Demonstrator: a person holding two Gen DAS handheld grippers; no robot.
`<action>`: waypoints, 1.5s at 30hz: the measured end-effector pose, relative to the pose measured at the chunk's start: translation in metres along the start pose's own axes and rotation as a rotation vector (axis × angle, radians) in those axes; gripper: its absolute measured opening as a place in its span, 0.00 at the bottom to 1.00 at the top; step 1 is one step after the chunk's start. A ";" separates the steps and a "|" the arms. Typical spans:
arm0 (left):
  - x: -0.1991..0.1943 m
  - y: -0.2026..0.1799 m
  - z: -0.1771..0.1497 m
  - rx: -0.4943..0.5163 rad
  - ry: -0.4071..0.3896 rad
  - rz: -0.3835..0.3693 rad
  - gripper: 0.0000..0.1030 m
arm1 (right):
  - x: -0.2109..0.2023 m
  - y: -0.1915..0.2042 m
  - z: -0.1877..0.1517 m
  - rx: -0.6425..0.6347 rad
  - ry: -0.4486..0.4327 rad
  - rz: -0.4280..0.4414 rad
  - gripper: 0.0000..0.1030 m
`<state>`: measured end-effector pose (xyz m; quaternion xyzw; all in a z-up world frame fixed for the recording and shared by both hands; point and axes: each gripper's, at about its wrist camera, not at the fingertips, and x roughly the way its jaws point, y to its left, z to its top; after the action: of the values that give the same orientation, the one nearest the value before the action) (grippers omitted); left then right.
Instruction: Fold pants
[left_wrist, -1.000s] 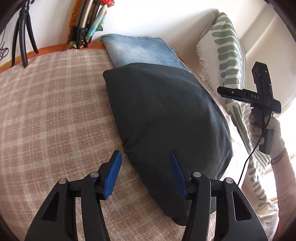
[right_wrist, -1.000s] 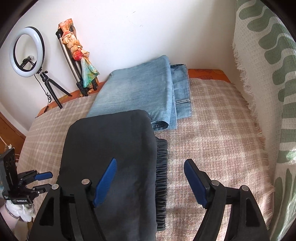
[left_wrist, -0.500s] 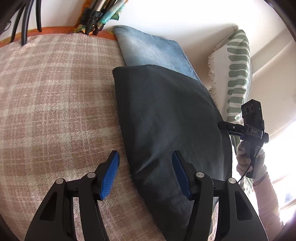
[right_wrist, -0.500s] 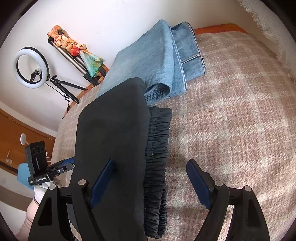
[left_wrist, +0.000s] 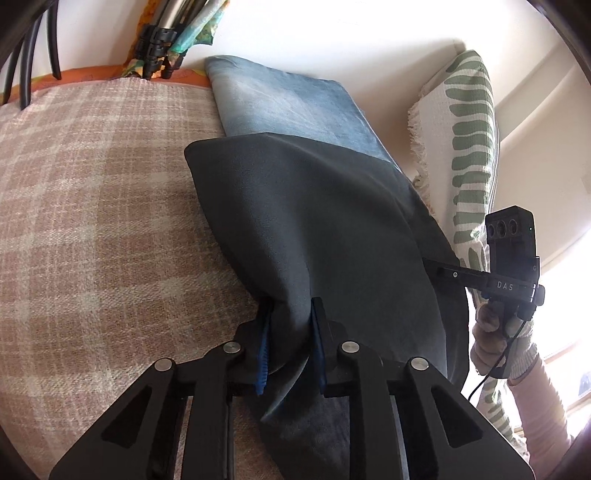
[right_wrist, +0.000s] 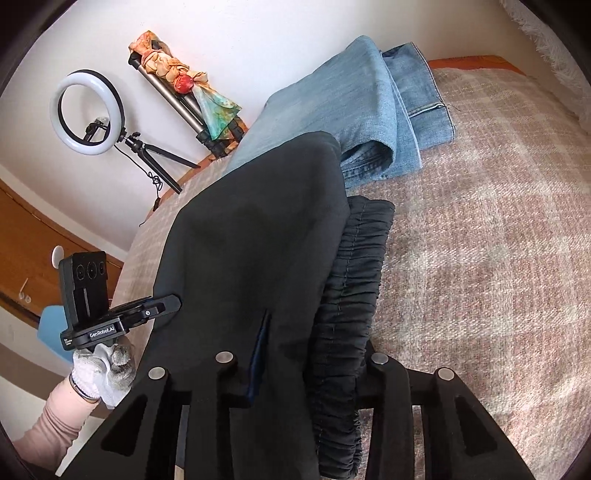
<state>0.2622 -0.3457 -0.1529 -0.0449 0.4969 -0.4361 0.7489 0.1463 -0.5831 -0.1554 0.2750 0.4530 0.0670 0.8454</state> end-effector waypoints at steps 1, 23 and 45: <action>-0.001 -0.002 -0.001 0.007 -0.007 0.007 0.13 | -0.004 0.004 -0.001 -0.007 -0.009 -0.006 0.23; -0.072 -0.051 0.029 0.232 -0.208 0.057 0.06 | -0.081 0.111 0.012 -0.216 -0.190 -0.199 0.16; -0.033 -0.058 0.182 0.309 -0.320 0.195 0.06 | -0.044 0.089 0.176 -0.219 -0.320 -0.304 0.16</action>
<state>0.3653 -0.4246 -0.0097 0.0498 0.3012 -0.4196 0.8548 0.2739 -0.5956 0.0008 0.1177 0.3396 -0.0567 0.9314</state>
